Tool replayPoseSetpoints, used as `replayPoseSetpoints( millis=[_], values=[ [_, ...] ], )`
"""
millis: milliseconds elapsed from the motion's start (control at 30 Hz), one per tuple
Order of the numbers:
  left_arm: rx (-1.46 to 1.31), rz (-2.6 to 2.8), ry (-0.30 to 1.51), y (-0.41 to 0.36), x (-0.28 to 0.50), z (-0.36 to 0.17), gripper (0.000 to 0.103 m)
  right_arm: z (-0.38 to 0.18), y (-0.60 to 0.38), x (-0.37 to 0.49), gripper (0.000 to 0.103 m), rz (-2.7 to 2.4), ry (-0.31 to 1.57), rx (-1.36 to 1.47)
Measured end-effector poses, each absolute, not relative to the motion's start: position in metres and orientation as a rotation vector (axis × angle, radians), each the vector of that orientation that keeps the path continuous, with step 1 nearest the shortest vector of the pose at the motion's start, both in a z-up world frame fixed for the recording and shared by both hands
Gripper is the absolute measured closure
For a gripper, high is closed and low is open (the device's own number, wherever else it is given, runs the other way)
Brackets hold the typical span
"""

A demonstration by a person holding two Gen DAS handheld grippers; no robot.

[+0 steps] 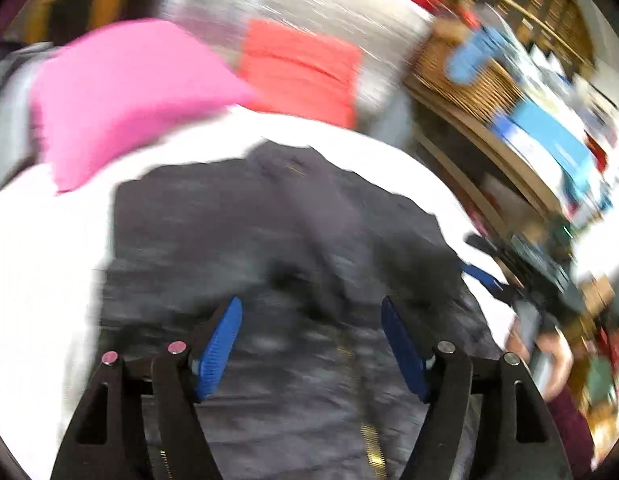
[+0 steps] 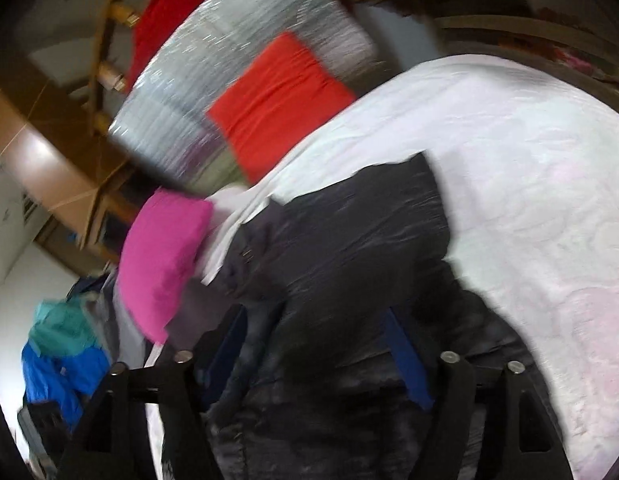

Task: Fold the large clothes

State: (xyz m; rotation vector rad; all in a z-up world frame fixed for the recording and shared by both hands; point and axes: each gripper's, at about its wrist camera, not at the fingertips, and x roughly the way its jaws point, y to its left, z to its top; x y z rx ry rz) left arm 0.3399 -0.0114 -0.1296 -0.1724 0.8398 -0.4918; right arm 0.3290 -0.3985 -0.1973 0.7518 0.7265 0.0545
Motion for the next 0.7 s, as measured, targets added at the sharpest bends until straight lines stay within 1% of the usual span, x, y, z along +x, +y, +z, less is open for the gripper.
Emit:
replayPoseSetpoints(
  millis=[100,200,400,467,567,700],
  values=[
    [-0.216,-0.240,0.840,0.035,0.361,-0.141,0.029,-0.191,-0.355,0.339,0.019,0.134,0.763,0.620],
    [-0.240,-0.112,0.871,0.059,0.373,-0.158,0.030,-0.189,-0.309,0.353,0.019,0.189,0.805,0.483],
    [-0.190,-0.038,0.965,0.051,0.398,-0.187,0.030,-0.207,-0.239,0.383,0.018,0.222,0.926,0.284],
    [-0.179,-0.040,0.997,0.044,0.404,-0.195,0.030,-0.215,-0.229,0.389,0.018,0.151,0.934,0.209],
    [-0.154,-0.048,1.026,0.034,0.408,-0.202,0.030,-0.217,-0.254,0.388,0.019,0.061,0.916,0.263],
    [-0.140,-0.062,1.053,0.030,0.406,-0.206,0.030,-0.212,-0.333,0.371,0.019,-0.106,0.860,0.509]
  ],
)
